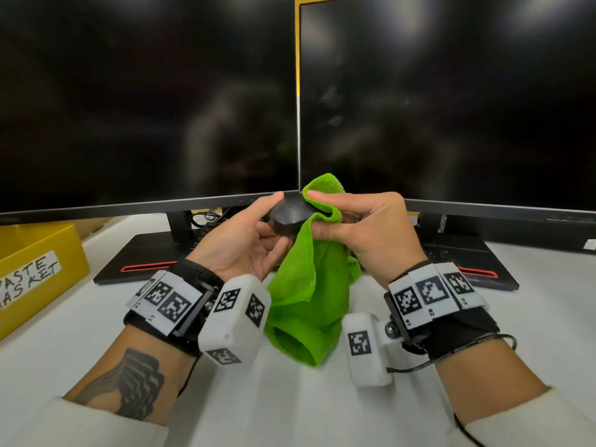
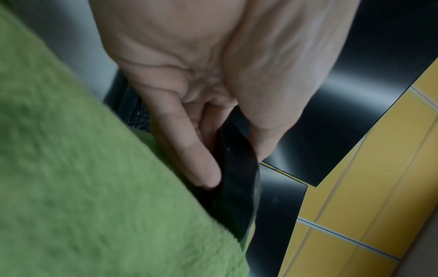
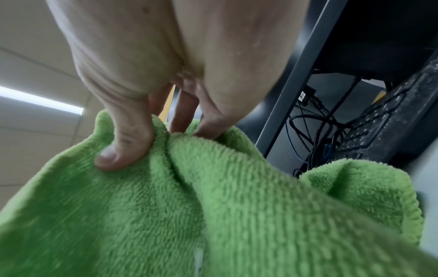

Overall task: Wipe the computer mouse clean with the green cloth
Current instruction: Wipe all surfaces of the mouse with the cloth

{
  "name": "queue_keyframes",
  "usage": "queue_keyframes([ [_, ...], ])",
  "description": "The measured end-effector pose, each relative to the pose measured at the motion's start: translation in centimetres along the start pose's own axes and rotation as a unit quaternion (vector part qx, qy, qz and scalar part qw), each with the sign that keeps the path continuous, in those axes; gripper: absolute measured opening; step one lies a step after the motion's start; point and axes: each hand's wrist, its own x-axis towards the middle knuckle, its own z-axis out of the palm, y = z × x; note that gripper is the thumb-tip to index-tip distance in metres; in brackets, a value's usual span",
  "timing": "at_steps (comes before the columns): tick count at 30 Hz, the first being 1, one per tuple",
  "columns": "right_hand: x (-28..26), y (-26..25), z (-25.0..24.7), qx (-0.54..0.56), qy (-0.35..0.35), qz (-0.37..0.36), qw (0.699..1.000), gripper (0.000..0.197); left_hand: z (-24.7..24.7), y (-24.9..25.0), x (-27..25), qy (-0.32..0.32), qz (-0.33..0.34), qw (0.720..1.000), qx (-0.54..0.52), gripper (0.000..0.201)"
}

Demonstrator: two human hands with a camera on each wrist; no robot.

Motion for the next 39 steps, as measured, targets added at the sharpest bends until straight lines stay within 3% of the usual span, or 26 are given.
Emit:
queue_keyframes([
  [3,0.5,0.6,-0.6,0.002,0.036,-0.012,0.999,0.029,-0.1,0.2,-0.1,-0.018,-0.012,1.0,0.001,0.048],
  [5,0.7,0.7,-0.8,-0.002,0.053,-0.011,0.999,0.026,0.1,0.2,-0.2,-0.029,-0.007,1.0,0.01,0.045],
  [11,1.0,0.6,-0.5,0.029,0.109,0.026,0.993,0.009,0.5,-0.1,-0.1,-0.013,0.026,1.0,0.007,0.05],
  [17,1.6,-1.0,-1.6,0.188,0.155,0.07,0.967,0.018,0.4,0.1,-0.1,0.05,0.069,0.996,-0.039,0.06],
  [21,1.6,-1.3,-1.0,0.099,0.089,0.043,0.99,0.033,0.9,-0.2,0.1,0.081,0.113,0.99,-0.019,0.058],
  [25,0.4,-1.3,0.6,-0.078,-0.093,0.02,0.992,0.05,1.0,-0.9,0.5,0.063,0.119,0.99,0.035,0.068],
  [27,0.1,-1.0,0.7,-0.139,-0.113,0.028,0.983,0.065,0.9,-0.8,0.2,0.028,0.088,0.993,0.071,0.08],
  [29,0.1,-0.6,0.8,-0.204,-0.075,0.011,0.976,0.075,1.0,-0.9,0.2,0.015,0.081,0.991,0.103,0.083],
  [33,0.5,0.2,0.3,-0.194,0.043,-0.001,0.98,0.055,1.9,-1.6,0.5,-0.005,0.106,0.981,0.161,0.065],
  [37,0.6,0.4,-0.2,-0.172,0.074,0.001,0.982,0.028,2.3,-1.5,-0.3,-0.03,0.087,0.972,0.215,0.077],
  [39,0.7,0.3,-0.2,-0.169,0.075,-0.006,0.983,0.011,2.0,-1.6,-0.5,-0.067,0.11,0.951,0.282,0.063],
])
